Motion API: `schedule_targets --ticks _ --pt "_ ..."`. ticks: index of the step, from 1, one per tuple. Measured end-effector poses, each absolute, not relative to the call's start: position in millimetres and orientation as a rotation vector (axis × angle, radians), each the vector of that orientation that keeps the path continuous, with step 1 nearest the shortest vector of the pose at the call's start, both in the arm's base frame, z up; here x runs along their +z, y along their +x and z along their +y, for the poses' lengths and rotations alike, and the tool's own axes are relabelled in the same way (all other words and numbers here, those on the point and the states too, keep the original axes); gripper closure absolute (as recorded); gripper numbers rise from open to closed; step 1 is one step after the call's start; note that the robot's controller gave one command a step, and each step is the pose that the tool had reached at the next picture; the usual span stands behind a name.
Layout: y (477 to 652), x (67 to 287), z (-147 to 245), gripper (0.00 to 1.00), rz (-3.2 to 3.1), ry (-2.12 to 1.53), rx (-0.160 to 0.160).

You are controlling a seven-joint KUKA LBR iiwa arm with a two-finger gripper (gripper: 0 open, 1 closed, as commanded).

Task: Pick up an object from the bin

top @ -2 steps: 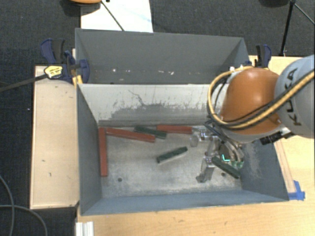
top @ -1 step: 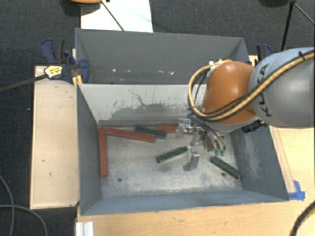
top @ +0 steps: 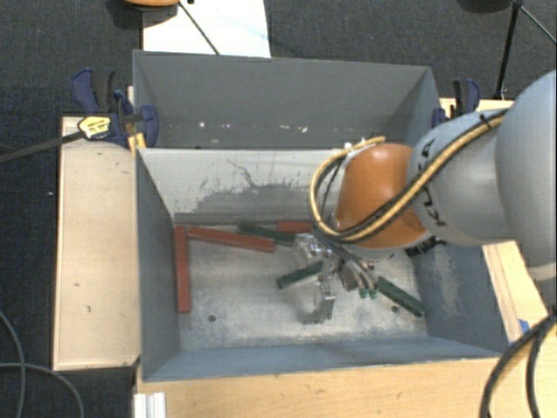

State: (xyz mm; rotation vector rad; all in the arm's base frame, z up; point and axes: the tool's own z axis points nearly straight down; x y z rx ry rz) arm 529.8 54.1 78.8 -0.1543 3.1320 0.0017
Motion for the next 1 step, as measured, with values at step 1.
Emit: schedule_targets --ticks 1 --pt "560.0 72.0 56.8 1.00 3.135 -0.073 0.002"
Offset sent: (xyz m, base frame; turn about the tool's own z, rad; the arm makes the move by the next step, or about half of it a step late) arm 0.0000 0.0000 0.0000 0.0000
